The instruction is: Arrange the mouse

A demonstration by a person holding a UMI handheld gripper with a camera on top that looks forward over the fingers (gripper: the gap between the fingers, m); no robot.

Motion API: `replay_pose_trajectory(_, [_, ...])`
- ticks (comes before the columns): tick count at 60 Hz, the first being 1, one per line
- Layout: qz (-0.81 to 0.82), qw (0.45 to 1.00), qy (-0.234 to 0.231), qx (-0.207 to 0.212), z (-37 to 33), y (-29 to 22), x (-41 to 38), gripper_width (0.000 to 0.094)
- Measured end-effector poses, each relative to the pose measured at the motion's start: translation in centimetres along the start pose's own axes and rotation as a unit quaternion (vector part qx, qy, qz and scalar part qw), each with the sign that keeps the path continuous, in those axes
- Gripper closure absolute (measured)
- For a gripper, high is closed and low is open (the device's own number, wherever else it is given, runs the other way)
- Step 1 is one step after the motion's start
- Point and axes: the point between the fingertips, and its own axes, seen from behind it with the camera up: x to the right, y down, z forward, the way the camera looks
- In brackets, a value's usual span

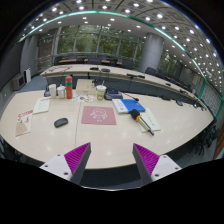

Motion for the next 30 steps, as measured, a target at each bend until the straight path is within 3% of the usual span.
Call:
replay_pose_trajectory(17, [0.027,0.999,0.012,-0.025,6.4,4.6,-8.7,0.0079])
replay_pose_trajectory(30, [0.047,0.998,-0.031,-0.016,11.2,6.0,-19.1,0.0076])
